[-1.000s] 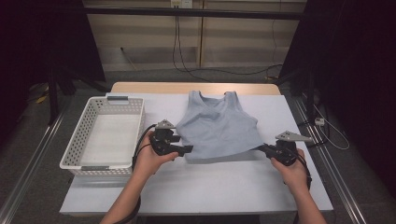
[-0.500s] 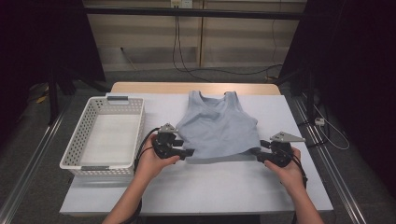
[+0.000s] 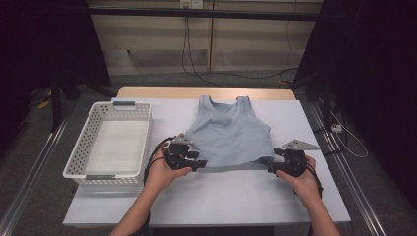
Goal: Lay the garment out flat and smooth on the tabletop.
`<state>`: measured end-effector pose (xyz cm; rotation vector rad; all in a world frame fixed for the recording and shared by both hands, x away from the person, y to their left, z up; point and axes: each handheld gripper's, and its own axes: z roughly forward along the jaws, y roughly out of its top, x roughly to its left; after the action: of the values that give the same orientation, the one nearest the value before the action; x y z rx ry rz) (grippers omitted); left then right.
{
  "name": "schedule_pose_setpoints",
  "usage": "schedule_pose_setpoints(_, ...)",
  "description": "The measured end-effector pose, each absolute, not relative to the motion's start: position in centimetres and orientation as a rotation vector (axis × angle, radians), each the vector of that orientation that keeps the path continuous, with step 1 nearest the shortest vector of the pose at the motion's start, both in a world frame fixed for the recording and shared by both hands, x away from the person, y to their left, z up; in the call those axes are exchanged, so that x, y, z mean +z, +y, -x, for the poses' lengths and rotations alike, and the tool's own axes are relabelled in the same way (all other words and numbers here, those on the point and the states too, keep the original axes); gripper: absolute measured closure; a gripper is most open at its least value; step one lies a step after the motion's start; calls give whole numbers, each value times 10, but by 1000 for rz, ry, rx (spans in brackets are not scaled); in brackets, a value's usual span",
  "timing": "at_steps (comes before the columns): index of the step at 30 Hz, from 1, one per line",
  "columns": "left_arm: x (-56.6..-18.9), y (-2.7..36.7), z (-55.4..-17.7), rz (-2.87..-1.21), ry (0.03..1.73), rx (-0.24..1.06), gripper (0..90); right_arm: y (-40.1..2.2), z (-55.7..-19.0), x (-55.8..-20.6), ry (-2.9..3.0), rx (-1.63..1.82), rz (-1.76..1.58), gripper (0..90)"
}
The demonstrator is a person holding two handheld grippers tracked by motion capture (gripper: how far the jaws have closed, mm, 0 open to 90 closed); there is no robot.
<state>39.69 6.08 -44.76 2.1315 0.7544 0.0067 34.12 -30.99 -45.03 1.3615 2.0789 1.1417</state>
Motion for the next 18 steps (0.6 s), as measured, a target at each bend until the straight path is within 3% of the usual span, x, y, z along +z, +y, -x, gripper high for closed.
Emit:
schedule_pose_setpoints(11,-456,53,-397,-2204,736,4,529,-314,-339,-451,2066,1155,-1380,264)
schedule_pose_setpoints(18,-455,50,-395,-2246,713,50,660,-315,-338,-452,2062,1150,-1385,263)
